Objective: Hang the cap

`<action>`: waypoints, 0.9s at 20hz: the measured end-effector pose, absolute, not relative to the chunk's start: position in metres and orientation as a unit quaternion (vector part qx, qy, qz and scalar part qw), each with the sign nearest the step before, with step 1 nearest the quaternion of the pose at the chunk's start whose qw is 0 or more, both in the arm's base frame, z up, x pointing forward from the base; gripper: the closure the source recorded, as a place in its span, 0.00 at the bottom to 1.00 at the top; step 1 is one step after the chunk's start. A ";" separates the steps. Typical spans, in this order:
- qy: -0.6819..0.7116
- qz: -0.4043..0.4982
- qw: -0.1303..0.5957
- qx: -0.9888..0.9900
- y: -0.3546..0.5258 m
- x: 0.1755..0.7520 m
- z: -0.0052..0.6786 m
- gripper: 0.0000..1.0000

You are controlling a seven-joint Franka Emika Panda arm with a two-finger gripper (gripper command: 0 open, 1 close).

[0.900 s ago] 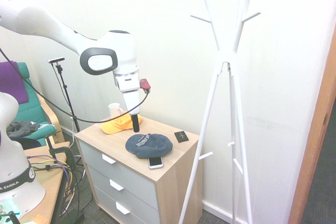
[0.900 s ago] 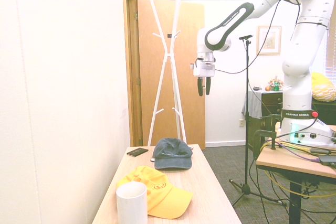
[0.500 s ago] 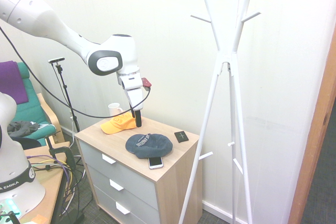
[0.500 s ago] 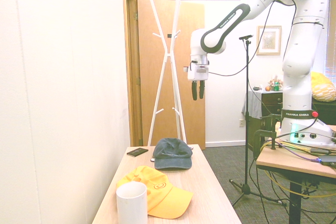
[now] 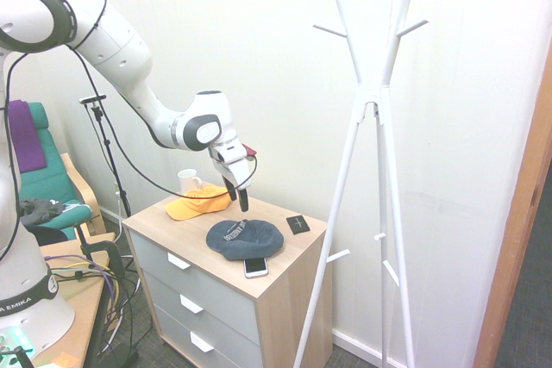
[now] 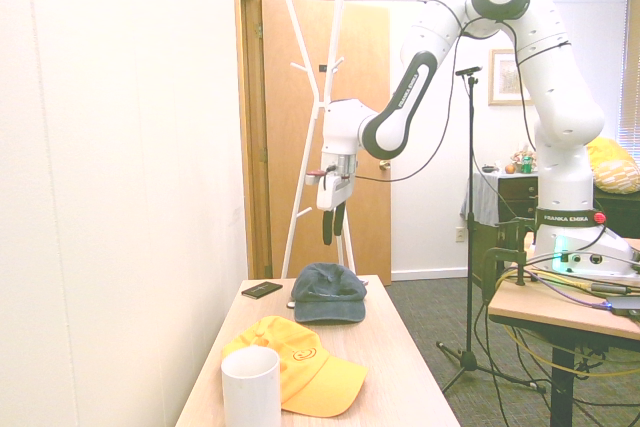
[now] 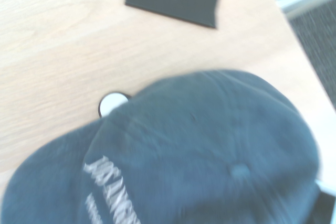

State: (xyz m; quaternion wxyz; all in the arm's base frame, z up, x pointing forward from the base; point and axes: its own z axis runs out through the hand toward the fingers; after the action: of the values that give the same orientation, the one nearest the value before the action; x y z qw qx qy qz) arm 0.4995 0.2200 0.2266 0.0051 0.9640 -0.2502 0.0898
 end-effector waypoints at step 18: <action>-0.170 0.092 0.092 0.977 0.235 0.551 0.130 1.00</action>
State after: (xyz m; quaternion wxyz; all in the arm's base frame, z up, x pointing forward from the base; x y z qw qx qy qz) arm 0.5514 0.2348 0.1304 0.0923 0.9767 -0.1703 0.0923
